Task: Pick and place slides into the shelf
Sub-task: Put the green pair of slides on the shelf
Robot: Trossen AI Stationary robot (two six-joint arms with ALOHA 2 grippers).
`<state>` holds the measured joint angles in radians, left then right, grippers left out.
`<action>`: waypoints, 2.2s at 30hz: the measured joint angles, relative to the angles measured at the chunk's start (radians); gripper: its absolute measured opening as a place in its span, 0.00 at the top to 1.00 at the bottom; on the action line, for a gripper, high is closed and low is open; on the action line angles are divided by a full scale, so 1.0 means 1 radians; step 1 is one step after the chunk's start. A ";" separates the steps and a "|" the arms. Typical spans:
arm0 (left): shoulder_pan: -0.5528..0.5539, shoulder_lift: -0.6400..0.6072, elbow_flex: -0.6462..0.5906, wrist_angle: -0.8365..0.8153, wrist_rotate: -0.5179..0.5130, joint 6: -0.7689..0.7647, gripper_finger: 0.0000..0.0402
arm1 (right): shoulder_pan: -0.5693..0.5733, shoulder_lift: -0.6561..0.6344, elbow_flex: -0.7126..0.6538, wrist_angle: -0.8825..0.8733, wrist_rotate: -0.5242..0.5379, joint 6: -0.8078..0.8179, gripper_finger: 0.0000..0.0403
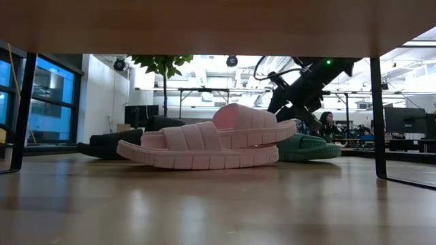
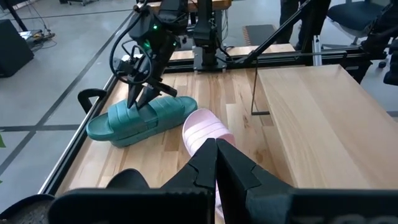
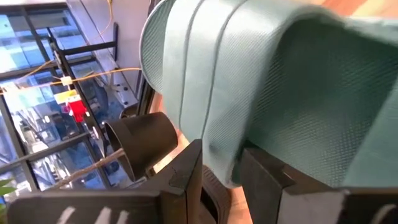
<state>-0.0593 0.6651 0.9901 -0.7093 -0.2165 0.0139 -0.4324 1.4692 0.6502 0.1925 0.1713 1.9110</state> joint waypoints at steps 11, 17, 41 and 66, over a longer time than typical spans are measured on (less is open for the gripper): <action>0.000 0.000 0.000 -0.025 0.000 0.000 1.00 | -0.023 0.025 0.018 -0.012 0.024 0.000 0.77; 0.000 0.000 0.000 -0.028 0.000 0.000 1.00 | -0.033 0.025 0.018 -0.017 0.060 0.000 0.77; 0.000 0.000 0.000 -0.028 0.000 0.000 1.00 | -0.032 0.025 0.017 -0.016 0.102 -0.026 0.99; 0.000 0.000 0.000 -0.036 0.000 0.006 1.00 | -0.033 0.025 0.017 0.014 0.170 -0.053 0.99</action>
<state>-0.0592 0.6651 0.9897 -0.7453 -0.2169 0.0204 -0.4652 1.4940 0.6670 0.2063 0.3412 1.8584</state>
